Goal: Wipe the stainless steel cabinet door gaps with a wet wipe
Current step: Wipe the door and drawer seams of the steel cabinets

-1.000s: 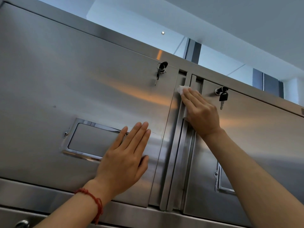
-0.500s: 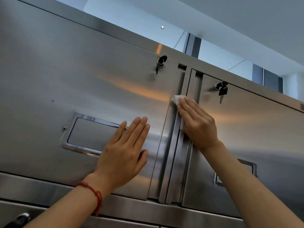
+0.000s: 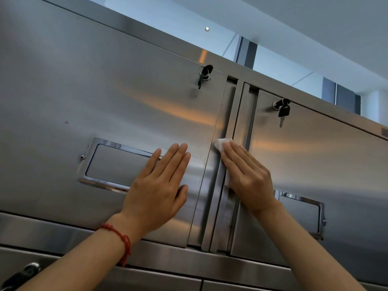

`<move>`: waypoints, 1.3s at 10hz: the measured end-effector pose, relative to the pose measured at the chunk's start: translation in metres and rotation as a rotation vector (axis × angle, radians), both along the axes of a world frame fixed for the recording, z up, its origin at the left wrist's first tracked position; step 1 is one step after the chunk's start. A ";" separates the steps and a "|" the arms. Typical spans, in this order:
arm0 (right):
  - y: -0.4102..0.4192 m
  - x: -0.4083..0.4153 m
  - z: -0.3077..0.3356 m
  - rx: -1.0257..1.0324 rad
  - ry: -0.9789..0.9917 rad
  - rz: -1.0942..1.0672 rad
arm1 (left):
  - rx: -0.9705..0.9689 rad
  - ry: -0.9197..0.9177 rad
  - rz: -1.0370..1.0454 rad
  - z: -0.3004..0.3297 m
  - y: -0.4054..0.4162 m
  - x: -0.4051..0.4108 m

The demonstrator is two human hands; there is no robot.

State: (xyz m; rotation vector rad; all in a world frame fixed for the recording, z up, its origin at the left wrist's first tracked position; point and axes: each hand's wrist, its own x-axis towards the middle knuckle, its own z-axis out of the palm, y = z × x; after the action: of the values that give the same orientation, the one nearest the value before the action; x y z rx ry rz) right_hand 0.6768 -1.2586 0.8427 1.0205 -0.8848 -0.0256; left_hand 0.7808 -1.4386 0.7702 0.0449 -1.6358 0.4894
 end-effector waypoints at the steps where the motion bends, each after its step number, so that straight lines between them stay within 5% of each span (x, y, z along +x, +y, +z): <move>1: 0.001 0.000 -0.006 0.014 -0.022 -0.006 | -0.002 0.000 -0.003 0.000 0.000 0.000; 13: 0.013 -0.011 -0.083 0.132 -0.036 0.050 | -0.015 0.030 -0.008 0.001 0.001 0.002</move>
State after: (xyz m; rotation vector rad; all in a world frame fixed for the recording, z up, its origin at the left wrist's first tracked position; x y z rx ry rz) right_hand 0.6658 -1.2456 0.7600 1.1690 -0.8994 -0.0232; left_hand 0.7824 -1.4376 0.7711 0.0342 -1.6019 0.4923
